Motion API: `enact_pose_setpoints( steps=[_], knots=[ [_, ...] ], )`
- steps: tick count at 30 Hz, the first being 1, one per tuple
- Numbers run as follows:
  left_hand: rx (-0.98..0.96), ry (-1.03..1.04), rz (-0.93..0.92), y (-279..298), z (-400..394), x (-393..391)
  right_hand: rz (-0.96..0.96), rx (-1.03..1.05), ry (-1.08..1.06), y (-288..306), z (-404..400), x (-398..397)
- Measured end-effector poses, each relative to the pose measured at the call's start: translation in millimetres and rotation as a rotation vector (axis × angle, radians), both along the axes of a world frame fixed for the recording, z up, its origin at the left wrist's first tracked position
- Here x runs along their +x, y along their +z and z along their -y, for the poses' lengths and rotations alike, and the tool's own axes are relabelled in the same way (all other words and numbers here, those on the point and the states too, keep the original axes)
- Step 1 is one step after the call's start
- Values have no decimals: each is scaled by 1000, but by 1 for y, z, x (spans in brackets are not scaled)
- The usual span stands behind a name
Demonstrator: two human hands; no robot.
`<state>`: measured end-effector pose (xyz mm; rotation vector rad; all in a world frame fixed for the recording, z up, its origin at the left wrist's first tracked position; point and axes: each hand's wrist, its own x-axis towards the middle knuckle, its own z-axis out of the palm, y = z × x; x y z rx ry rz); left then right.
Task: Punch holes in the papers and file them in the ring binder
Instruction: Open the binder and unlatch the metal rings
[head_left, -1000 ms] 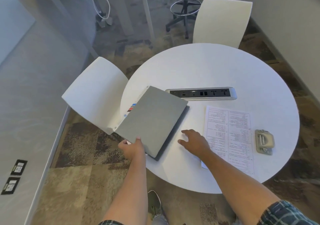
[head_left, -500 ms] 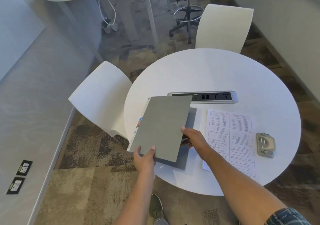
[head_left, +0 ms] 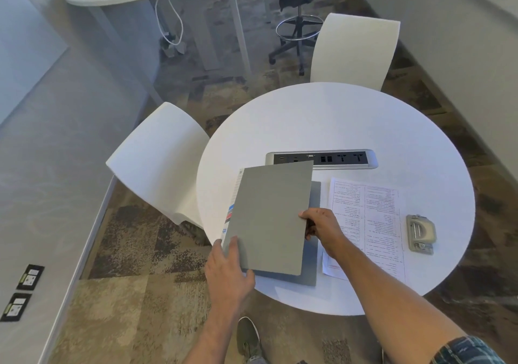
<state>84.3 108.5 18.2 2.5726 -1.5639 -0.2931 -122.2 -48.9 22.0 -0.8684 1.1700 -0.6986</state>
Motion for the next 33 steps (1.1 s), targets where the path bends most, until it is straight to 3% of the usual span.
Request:
enact_pose_setpoints(
  steps=[4, 6, 11, 13, 17, 20, 26, 30, 33],
  knots=[
    [40, -154, -37, -2, 2, 7, 91, -3, -8, -3, -1, -4],
    [31, -143, -105, 0, 0, 6, 23, 14, 14, -4, -2, -5],
    [-9, -44, -323, 6, -3, 7, -673, -163, 283, -17, -14, -9],
    [-38, -23, -405, 10, -3, 11, -793, -297, 389, -22, -16, -12],
    [-131, 171, -732, 21, -1, 22, -1166, -529, 929, -35, -9, -12],
    [-241, 363, -992, 27, 3, 36, -1340, -545, 1103, -37, -8, -4],
    [-433, 706, -1352, 13, 1, 93, -1506, -592, 1144, -34, -5, 13],
    [-419, 938, -1331, -13, 1, 118, -1534, -590, 1135, -31, -7, 22],
    [-410, 1094, -1131, -33, 9, 125, -1541, -598, 1116, -31, -8, 25]
  ],
)
